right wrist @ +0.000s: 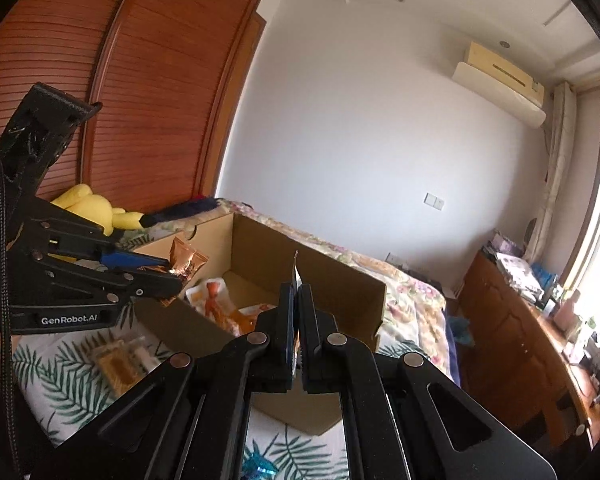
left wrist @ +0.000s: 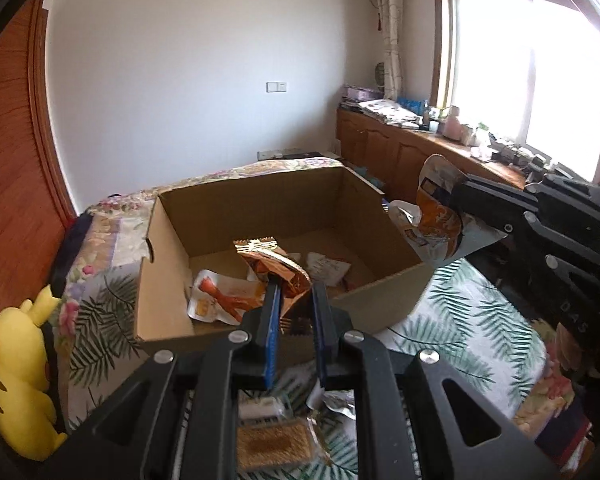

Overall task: Organize snacks
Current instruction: 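Open the right tool then the left tool to drop snacks into the box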

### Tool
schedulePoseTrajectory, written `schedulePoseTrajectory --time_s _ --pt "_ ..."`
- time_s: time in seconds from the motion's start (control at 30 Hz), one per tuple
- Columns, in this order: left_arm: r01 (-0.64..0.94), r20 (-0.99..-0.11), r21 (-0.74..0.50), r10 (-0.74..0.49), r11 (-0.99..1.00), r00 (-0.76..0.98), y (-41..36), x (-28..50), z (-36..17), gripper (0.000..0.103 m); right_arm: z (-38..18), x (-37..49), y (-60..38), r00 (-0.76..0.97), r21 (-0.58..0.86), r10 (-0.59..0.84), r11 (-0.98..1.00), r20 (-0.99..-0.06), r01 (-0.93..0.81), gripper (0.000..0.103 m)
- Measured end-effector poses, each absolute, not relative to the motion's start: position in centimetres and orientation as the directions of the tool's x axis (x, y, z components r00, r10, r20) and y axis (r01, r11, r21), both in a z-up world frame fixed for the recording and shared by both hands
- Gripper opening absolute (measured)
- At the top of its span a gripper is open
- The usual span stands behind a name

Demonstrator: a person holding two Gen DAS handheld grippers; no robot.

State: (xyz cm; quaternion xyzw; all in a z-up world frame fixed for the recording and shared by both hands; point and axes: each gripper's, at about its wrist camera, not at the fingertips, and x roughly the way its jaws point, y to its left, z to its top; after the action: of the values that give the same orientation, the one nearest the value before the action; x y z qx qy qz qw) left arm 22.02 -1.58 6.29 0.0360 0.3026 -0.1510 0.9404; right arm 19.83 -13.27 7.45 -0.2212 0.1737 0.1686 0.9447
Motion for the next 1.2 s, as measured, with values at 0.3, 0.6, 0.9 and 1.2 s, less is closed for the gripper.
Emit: schedulePoseTrajectory --time_s 0.3,0.6,0.9,1.2 --pt "0.266 -0.615 -0.023 -0.223 0.964 0.756 -1.2 25.0 4.9 0.012 5.9 22.4 -13.0 0.865 -0.324 0.224 0.862 -0.449 -0.391 0.0" --pt "0.231 -0.643 -0.011 -0.184 0.973 0.744 -1.1 27.5 3.9 0.012 5.2 24.4 -13.1 0.85 -0.268 0.211 0.888 -0.483 -0.373 0.0" --pt "0.234 -0.634 0.007 -0.176 0.972 0.753 -1.4 27.6 3.3 0.029 4.4 26.1 -14.3 0.82 -0.161 0.226 0.92 -0.525 -0.357 0.002" --pt "0.247 -0.621 -0.011 -0.201 0.969 0.758 -1.3 26.4 4.3 0.035 5.0 23.8 -15.4 0.812 -0.122 0.267 0.917 -0.519 -0.38 0.002"
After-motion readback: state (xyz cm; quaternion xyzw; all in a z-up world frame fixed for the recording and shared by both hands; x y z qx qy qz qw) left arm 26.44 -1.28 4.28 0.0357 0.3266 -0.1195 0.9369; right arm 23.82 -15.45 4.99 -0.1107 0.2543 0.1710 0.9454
